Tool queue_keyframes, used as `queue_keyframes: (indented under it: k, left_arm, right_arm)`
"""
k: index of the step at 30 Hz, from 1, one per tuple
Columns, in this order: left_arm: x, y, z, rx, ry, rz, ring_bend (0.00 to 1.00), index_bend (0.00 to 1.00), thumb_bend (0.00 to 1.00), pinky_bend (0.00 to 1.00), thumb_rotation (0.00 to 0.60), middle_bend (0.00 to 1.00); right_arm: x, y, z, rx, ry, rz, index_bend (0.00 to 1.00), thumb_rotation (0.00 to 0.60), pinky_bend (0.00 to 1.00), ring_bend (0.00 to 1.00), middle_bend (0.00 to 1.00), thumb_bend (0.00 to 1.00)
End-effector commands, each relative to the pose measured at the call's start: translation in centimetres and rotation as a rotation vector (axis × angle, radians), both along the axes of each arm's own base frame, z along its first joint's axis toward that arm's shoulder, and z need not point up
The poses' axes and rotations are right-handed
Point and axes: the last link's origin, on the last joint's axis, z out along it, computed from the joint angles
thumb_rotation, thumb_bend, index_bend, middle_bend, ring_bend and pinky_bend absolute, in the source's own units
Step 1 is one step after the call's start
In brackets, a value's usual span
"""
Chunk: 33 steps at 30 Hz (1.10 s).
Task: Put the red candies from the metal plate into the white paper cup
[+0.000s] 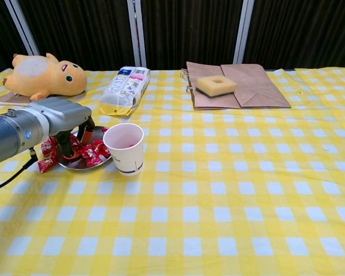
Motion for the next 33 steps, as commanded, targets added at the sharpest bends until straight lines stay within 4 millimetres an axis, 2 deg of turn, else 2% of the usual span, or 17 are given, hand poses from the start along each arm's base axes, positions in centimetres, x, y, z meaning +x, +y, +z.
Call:
queue_keyframes:
  k: [1,5,10,19,33]
  left_arm:
    - [-0.1,0.1,-0.1,0.009,0.0,-0.004,0.92,0.54,0.37,0.95,0.6,0.51]
    - [-0.1,0.2,-0.1,0.018,-0.003,-0.007,0.92,0.57,0.37,0.95,0.6,0.56]
    - [-0.1,0.5,0.2,0.035,-0.006,-0.015,0.92,0.58,0.37,0.96,0.6,0.58]
    - [0.2,1.0,1.3,0.058,-0.013,-0.028,0.92,0.59,0.37,0.96,0.6,0.59]
    - [1.8,1.6,3.2,0.094,-0.045,-0.056,0.92,0.59,0.37,0.96,0.6,0.6]
  right_arm:
    - [0.0,0.0,0.0,0.0,0.0,-0.001,0.0,0.6,0.0,0.0,0.0,0.42]
    - [0.0,0.0,0.0,0.001,0.001,-0.002,0.0,0.6,0.0,0.0,0.0,0.42]
    - [0.0,0.0,0.0,0.001,0.001,-0.002,0.0,0.6,0.0,0.0,0.0,0.42]
    - [0.0,0.0,0.0,0.0,0.001,-0.002,0.0,0.6,0.0,0.0,0.0,0.42]
    - [0.0,0.0,0.0,-0.002,0.001,-0.001,0.0,0.6,0.0,0.0,0.0,0.42]
